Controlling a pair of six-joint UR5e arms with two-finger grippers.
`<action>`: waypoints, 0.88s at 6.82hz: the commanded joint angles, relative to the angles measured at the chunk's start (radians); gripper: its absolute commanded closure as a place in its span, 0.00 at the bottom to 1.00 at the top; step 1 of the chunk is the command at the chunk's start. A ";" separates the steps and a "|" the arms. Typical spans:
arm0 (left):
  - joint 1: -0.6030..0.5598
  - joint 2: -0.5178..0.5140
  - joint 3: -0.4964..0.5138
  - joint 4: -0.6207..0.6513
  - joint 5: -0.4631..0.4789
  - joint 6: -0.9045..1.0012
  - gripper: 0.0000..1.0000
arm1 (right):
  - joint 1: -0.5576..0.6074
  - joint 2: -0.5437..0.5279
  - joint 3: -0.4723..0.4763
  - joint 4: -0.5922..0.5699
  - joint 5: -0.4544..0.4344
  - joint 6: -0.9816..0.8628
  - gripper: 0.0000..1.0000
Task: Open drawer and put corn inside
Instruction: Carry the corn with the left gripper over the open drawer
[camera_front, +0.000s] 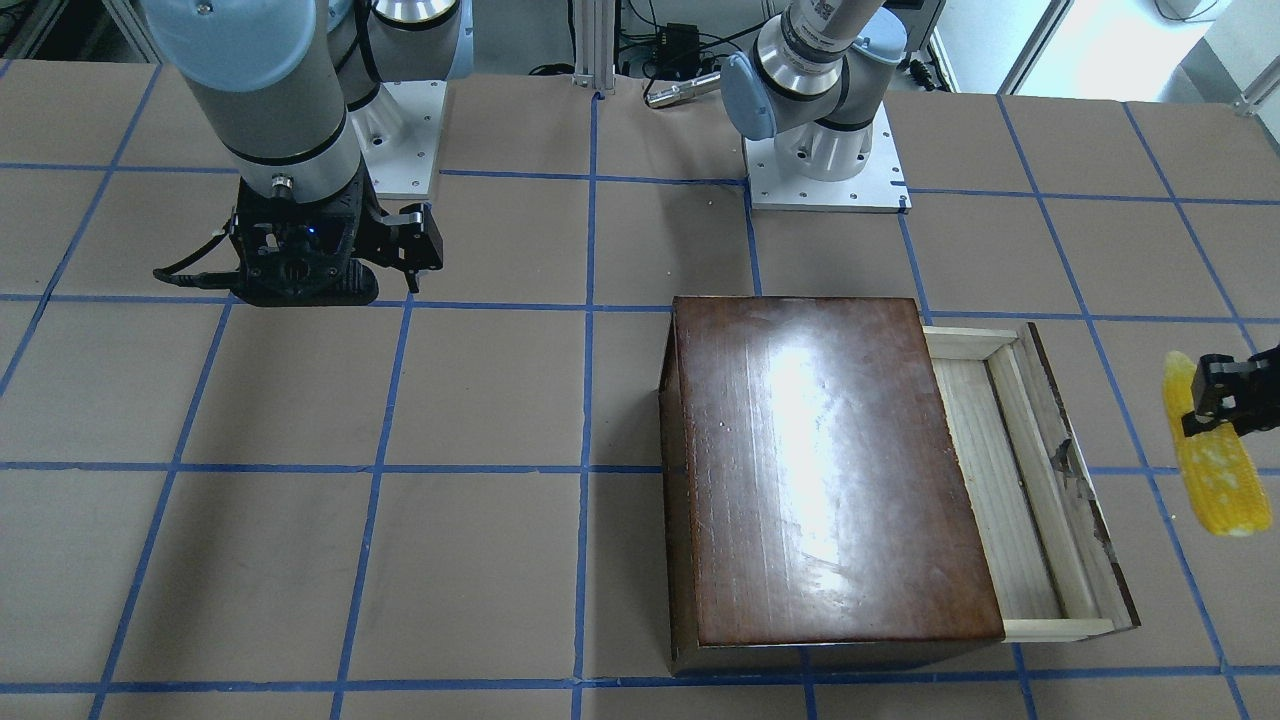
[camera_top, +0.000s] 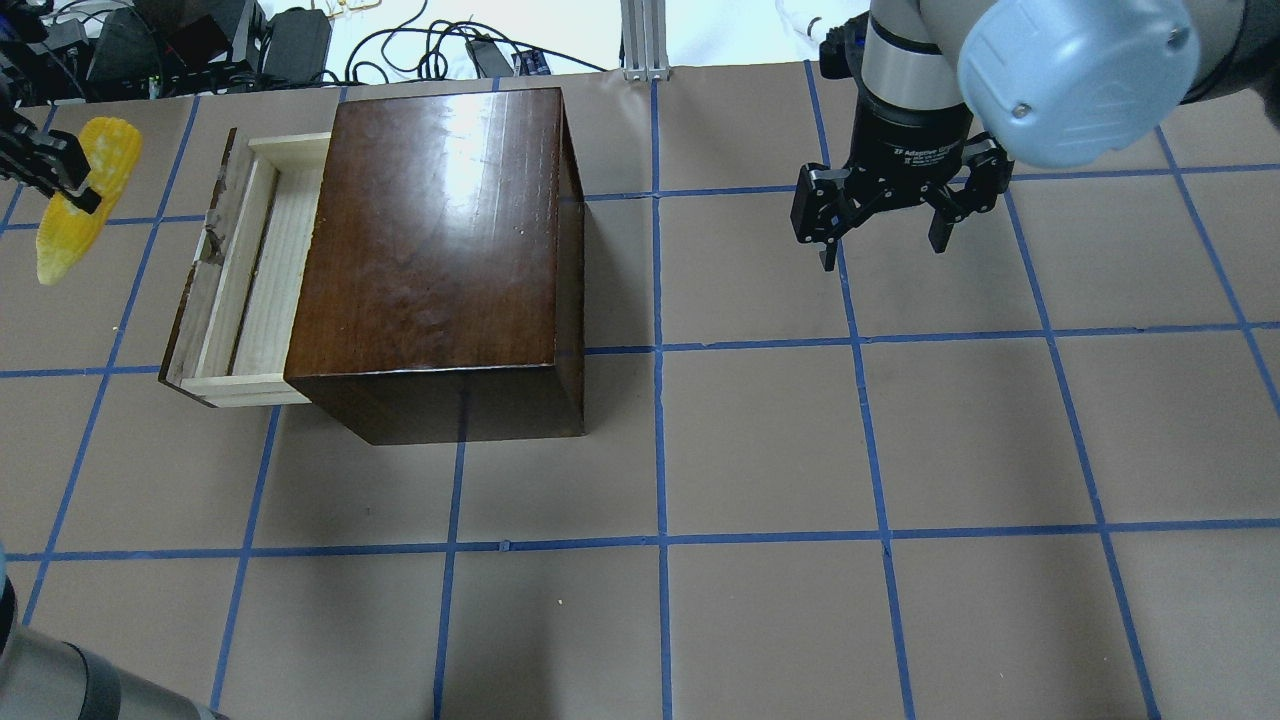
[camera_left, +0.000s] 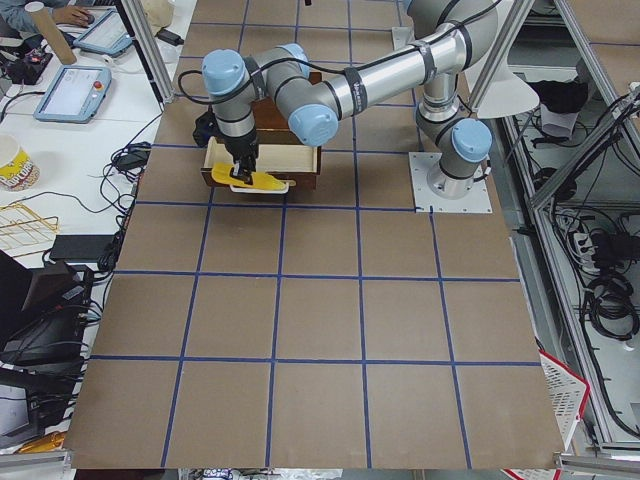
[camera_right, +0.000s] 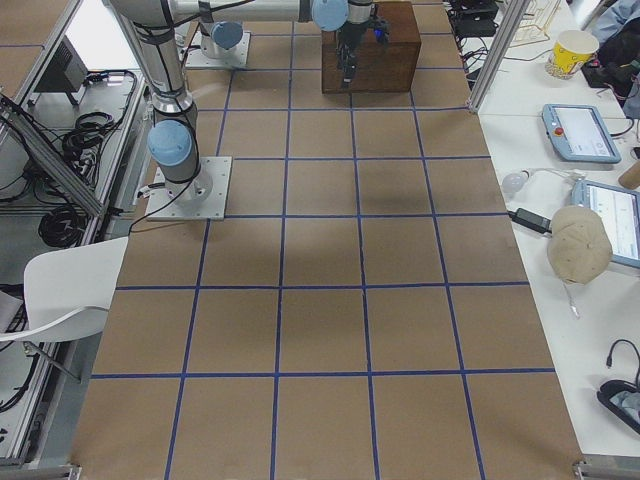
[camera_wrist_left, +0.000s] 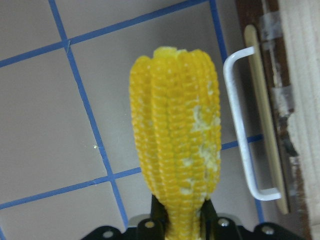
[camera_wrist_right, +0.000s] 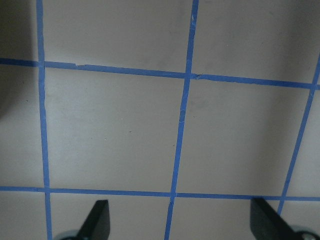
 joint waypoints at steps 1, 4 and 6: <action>-0.102 0.008 -0.010 -0.005 -0.041 -0.185 1.00 | 0.000 0.000 0.000 0.000 0.001 0.000 0.00; -0.136 -0.033 -0.025 -0.004 -0.077 -0.256 1.00 | 0.000 0.000 0.000 0.000 0.001 0.000 0.00; -0.134 -0.041 -0.071 0.004 -0.141 -0.247 1.00 | 0.000 0.000 0.000 0.000 -0.001 0.000 0.00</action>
